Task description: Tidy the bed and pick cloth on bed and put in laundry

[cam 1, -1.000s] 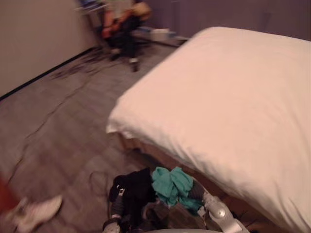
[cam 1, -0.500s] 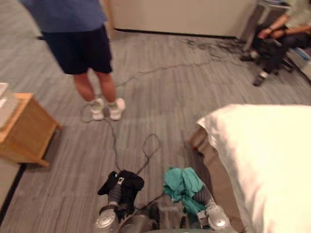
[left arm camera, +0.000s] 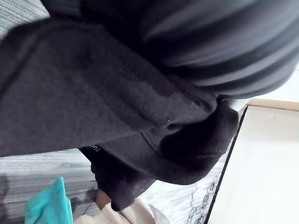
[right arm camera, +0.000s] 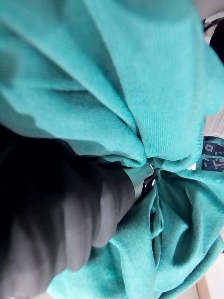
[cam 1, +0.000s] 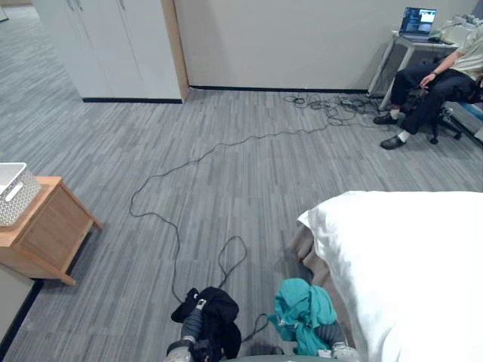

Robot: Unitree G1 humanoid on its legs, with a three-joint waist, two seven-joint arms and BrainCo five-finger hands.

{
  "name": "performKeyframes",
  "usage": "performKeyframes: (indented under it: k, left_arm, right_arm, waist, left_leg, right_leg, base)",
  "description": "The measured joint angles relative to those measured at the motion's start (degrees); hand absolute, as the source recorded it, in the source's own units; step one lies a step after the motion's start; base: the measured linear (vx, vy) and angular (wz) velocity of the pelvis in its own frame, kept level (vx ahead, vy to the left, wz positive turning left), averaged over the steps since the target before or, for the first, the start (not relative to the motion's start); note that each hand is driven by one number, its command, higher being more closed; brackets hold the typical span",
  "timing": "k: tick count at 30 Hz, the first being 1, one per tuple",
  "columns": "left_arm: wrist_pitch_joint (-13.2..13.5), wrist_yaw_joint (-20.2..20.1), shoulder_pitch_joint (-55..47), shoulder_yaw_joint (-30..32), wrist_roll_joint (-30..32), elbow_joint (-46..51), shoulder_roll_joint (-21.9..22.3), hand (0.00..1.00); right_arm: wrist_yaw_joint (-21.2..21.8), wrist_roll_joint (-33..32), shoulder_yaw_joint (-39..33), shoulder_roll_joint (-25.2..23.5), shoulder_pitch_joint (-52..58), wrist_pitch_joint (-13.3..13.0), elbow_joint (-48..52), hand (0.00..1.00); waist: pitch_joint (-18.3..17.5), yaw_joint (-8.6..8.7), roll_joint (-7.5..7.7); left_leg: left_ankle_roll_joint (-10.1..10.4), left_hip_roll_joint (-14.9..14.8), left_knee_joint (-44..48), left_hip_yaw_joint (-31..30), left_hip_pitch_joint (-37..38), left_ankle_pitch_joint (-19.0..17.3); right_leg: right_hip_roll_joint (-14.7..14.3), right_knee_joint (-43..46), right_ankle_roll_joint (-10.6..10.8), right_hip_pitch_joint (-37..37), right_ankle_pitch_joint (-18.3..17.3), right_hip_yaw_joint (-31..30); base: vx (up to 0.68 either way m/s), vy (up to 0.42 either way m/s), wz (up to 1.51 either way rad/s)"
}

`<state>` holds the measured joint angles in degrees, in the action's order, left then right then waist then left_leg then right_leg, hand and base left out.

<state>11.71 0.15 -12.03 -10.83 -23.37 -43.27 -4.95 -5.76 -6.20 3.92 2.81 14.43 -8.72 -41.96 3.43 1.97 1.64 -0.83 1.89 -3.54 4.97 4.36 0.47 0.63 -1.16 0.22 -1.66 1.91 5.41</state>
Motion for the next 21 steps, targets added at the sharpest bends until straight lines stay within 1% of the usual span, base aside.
performKeyframes:
  k: [2,3,4,5,6,7,8,9,10,11,12,13,14,15,16,17,18,19,20,21]
  left_arm:
    - [0.00,0.08,0.90,0.03,0.13,-0.40,-0.39,1.00]
    - [0.02,0.22,1.74,0.22,0.56,-0.69,-0.70,1.00]
    - [0.09,0.44,2.56,0.32,0.86,-0.78,-1.05,1.00]
    - [0.27,0.94,3.27,0.33,1.54,-0.81,-1.15,1.00]
    - [0.74,1.61,4.22,0.39,1.96,-1.03,-1.57,1.00]
    - [1.40,2.19,4.61,0.68,2.26,-1.11,-1.59,1.00]
    - [2.42,2.78,5.41,2.16,2.93,-1.21,-1.79,1.00]
    - [2.68,3.28,6.53,2.50,3.36,-1.22,-1.85,1.00]
    - [2.74,3.60,7.08,2.55,3.83,-1.12,-1.80,1.00]
    - [2.78,3.69,7.24,3.10,3.94,-0.78,-1.54,1.00]
    - [2.77,3.61,6.75,3.70,4.25,-0.63,-1.07,1.00]
    - [2.77,3.57,6.74,3.75,4.45,-0.45,-0.90,1.00]
    - [2.77,3.53,6.69,3.77,4.71,0.45,-0.94,1.00]
    - [2.86,3.51,6.62,4.10,5.09,1.45,-0.99,1.00]
    - [2.89,3.51,6.49,4.15,5.09,2.05,-0.99,1.00]
    - [3.28,3.46,6.22,4.14,5.08,2.84,-0.89,1.00]
    - [3.64,3.09,6.12,4.08,5.05,3.05,-0.86,1.00]
    - [3.79,2.98,5.91,4.08,5.05,3.13,-0.92,1.00]
    - [3.80,2.75,5.37,4.10,5.03,3.40,-1.08,1.00]
    - [3.64,2.55,5.26,4.13,4.83,3.69,-1.66,1.00]
  right_arm:
    - [1.08,-0.79,-0.18,0.00,-0.51,-0.27,-0.57,1.00]
    - [1.44,-1.28,-0.19,-0.03,-0.83,-0.85,-0.73,1.00]
    - [2.24,-1.87,-0.18,0.01,-1.28,-1.42,-0.72,1.00]
    - [2.78,-2.28,-0.17,0.03,-1.73,-1.87,-0.57,1.00]
    - [3.62,-2.27,-0.03,0.38,-1.93,-2.13,0.64,1.00]
    - [4.23,-2.25,0.10,0.96,-2.00,-2.19,1.90,1.00]
    - [4.92,-2.22,0.41,2.01,-2.51,-2.34,3.73,1.00]
    - [4.93,-2.22,0.33,3.05,-3.15,-2.35,4.83,1.00]
    - [4.94,-2.22,0.29,3.82,-3.57,-2.39,5.37,1.00]
    - [4.97,-2.19,-0.17,4.99,-4.70,-2.46,5.56,1.00]
    - [4.95,-2.18,-1.18,5.44,-5.16,-2.55,5.82,1.00]
    - [4.92,-2.15,-1.84,5.73,-5.26,-2.55,6.15,1.00]
    - [4.92,-2.08,-3.30,6.17,-5.31,-2.55,7.33,1.00]
    - [4.92,-1.55,-3.64,6.52,-5.39,-2.54,8.32,1.00]
    - [4.95,-1.27,-3.59,6.66,-5.38,-2.45,9.06,1.00]
    - [5.09,-0.07,-3.46,6.78,-5.38,-2.24,10.41,1.00]
    - [5.50,0.72,-3.47,6.78,-5.34,-2.03,11.31,1.00]
    - [5.80,1.19,-3.45,6.78,-5.34,-1.95,11.49,1.00]
    - [6.06,1.85,-3.33,6.75,-5.23,-1.89,11.69,1.00]
    - [6.09,2.32,-2.71,5.74,-5.48,-1.24,11.69,1.00]
  waist:
    - [0.14,-0.04,0.36]
    - [0.17,-0.21,0.57]
    - [0.42,-0.35,0.80]
    - [0.48,-0.45,0.99]
    - [0.78,-0.60,0.67]
    - [1.08,-0.82,0.43]
    - [2.22,-1.04,0.42]
    - [3.91,-1.12,-0.51]
    - [4.66,-1.16,-0.19]
    - [6.81,-1.56,-0.54]
    - [7.40,-1.89,-0.98]
    - [7.87,-1.86,-1.00]
    - [8.21,-1.98,-1.67]
    - [8.30,-2.02,-1.80]
    - [8.36,-2.05,-1.75]
    - [8.46,-2.31,-1.89]
    - [8.66,-2.82,-2.21]
    - [8.66,-2.95,-2.36]
    - [8.56,-3.09,-2.54]
    - [8.09,-3.79,-0.96]
  left_leg:
    - [0.10,-0.16,0.69,0.00,-0.60,-0.51]
    - [0.21,-0.33,1.51,0.02,-1.27,-1.23]
    - [0.55,-0.61,3.19,0.15,-2.13,-2.34]
    - [0.90,-0.93,5.77,0.27,-3.57,-4.01]
    - [2.40,-1.76,10.83,0.55,-6.41,-7.12]
    - [4.85,-2.75,15.18,1.26,-7.96,-9.56]
    - [6.81,-4.43,25.26,2.65,-11.28,-10.70]
    - [7.39,-6.58,36.23,4.46,-15.98,-10.29]
    - [7.57,-8.02,42.34,5.27,-18.12,-8.95]
    - [7.33,-9.35,50.48,5.95,-20.92,-7.30]
    - [5.84,-8.98,51.17,6.27,-21.83,-9.54]
    - [5.56,-8.73,49.88,6.63,-21.95,-10.46]
    - [5.05,-8.14,45.06,8.15,-21.79,-10.81]
    - [4.96,-7.39,38.14,10.67,-21.70,-10.73]
    - [4.98,-6.86,34.39,12.08,-21.69,-10.34]
    - [5.62,-6.33,27.01,14.94,-21.76,-8.77]
    - [4.77,-5.88,20.83,16.74,-21.77,-5.15]
    - [4.73,-5.93,18.61,17.78,-21.82,-3.49]
    - [4.23,-6.04,15.53,19.11,-21.57,-2.21]
    - [-0.28,-4.47,17.80,19.92,-21.06,-4.26]
  right_leg:
    - [-0.14,0.03,-0.08,0.38,-0.36,0.07]
    - [-0.30,0.34,-0.17,0.89,-0.79,0.08]
    - [-0.43,1.10,-0.14,1.42,-1.36,0.37]
    - [-0.50,2.26,-0.65,2.26,-2.07,0.57]
    - [-0.82,4.45,-0.98,3.40,-3.67,0.77]
    - [-1.60,6.21,-2.18,3.96,-4.70,0.88]
    - [-1.59,6.99,-3.55,3.42,-6.12,0.85]
    - [-2.14,7.64,-3.56,2.69,-7.16,1.24]
    - [-2.39,7.87,-3.80,1.87,-7.46,1.36]
    - [-2.21,8.08,-4.57,-1.12,-8.38,0.84]
    - [-1.46,8.40,-4.89,-2.70,-9.61,0.83]
    - [-1.15,8.45,-4.74,-3.40,-10.19,0.78]
    - [-0.40,8.25,-4.53,-4.67,-11.15,0.70]
    - [0.63,7.71,-3.97,-5.64,-12.01,0.78]
    - [1.20,7.37,-3.58,-6.25,-12.38,0.96]
    - [2.05,6.57,-2.83,-7.53,-13.07,1.36]
    - [2.45,6.09,-1.53,-9.17,-13.91,1.84]
    - [2.49,5.95,-1.00,-10.16,-14.83,2.11]
    - [2.56,6.11,-0.22,-12.26,-17.12,2.63]
    - [4.66,7.68,0.38,-12.81,-19.69,2.62]
  base:
    - [0.07,-0.012,0.00]
    - [0.07,-0.025,-0.02]
    - [0.11,-0.040,-0.03]
    - [0.11,-0.060,-0.02]
    - [0.10,-0.072,-0.08]
    - [0.13,-0.064,-0.07]
    - [0.12,-0.057,0.02]
    - [0.10,-0.054,0.09]
    - [0.06,-0.052,0.00]
    - [0.13,-0.041,-0.11]
    - [0.17,-0.019,-0.10]
    - [0.22,-0.002,-0.01]
    - [0.26,0.038,0.10]
    - [0.28,0.051,0.13]
    - [0.40,0.097,0.19]
    - [0.44,0.128,0.14]
    - [0.47,0.154,0.12]
    - [0.35,0.145,0.13]
    - [0.47,0.222,0.11]
    - [0.48,0.195,0.03]
